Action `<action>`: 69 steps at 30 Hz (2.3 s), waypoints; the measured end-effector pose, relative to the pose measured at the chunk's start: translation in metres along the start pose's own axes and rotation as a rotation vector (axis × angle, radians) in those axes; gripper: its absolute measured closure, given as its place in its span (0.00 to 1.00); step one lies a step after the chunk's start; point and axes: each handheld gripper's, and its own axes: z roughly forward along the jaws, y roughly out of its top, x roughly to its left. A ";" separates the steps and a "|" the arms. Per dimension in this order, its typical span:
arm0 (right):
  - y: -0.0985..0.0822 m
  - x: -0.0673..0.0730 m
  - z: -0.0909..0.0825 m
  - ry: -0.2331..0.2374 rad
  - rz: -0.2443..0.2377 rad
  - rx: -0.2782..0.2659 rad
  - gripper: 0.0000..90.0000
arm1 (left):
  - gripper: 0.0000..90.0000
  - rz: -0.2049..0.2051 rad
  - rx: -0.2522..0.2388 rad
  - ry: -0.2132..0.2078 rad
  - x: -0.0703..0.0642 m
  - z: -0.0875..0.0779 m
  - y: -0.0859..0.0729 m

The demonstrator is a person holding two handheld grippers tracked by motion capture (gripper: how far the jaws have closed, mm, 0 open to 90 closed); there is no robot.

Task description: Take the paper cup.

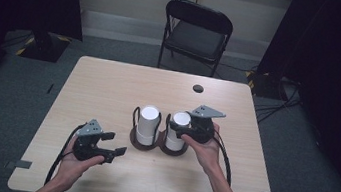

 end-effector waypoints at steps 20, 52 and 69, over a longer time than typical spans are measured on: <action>0.009 -0.002 -0.006 0.023 0.023 -0.024 0.37 | 0.29 0.003 -0.004 -0.017 -0.001 0.001 0.000; 0.027 -0.004 -0.022 0.041 0.031 -0.065 0.37 | 0.29 0.021 0.010 -0.030 -0.005 0.002 0.000; 0.031 -0.004 -0.029 0.037 0.046 -0.077 0.37 | 0.29 0.030 0.020 -0.015 -0.005 0.003 0.000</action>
